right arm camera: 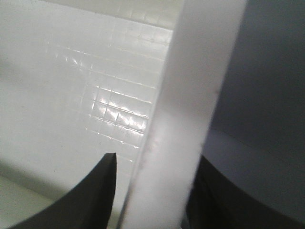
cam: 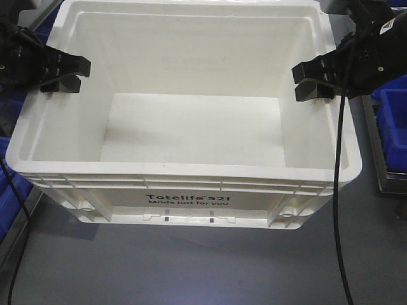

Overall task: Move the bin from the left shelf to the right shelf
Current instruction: 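Hold the crate with both grippers while the base drives away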

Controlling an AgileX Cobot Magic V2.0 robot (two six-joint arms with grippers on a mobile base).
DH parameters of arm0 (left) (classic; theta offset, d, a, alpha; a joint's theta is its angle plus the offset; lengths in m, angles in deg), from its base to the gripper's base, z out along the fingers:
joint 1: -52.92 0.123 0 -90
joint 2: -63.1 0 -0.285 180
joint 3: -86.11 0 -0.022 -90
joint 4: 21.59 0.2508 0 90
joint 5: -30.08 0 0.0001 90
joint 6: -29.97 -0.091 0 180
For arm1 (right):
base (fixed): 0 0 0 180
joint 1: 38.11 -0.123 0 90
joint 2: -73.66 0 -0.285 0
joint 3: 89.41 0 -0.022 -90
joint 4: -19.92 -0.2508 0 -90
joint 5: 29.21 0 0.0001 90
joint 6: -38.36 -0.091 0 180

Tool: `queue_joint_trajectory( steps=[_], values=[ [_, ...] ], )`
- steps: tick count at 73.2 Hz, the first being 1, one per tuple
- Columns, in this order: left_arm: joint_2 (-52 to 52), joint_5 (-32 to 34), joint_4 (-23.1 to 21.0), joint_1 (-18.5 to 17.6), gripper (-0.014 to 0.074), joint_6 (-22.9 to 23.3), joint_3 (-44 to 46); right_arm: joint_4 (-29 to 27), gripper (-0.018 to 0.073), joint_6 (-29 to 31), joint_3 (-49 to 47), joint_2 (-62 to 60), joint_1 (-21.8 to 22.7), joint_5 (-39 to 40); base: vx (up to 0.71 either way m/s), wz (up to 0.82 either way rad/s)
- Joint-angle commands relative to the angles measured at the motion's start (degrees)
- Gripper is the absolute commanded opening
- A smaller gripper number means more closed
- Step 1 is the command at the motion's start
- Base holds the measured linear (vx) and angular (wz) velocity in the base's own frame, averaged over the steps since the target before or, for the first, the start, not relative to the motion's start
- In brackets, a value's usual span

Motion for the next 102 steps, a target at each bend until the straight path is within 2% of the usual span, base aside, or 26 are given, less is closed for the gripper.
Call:
queue_joint_trajectory(
  steps=[1,39,102],
  values=[
    [-3.46,5.67,-1.46,0.0,0.0003,-1.71,2.47,-0.15,-0.0005,0.4,-1.97,-2.69,0.39,4.29,0.22,-0.64],
    [-3.46,5.67,-1.46,0.0,0.0003,-1.71,2.47,-0.15,-0.0005,0.4,-1.97,-2.69,0.39,4.24,0.27,-0.46],
    [-3.46,5.67,-1.46,0.0,0.0003,-1.71,2.47,-0.15,-0.0005,0.4,-1.97,-2.69,0.39,4.13,0.36,-0.16]
  ],
)
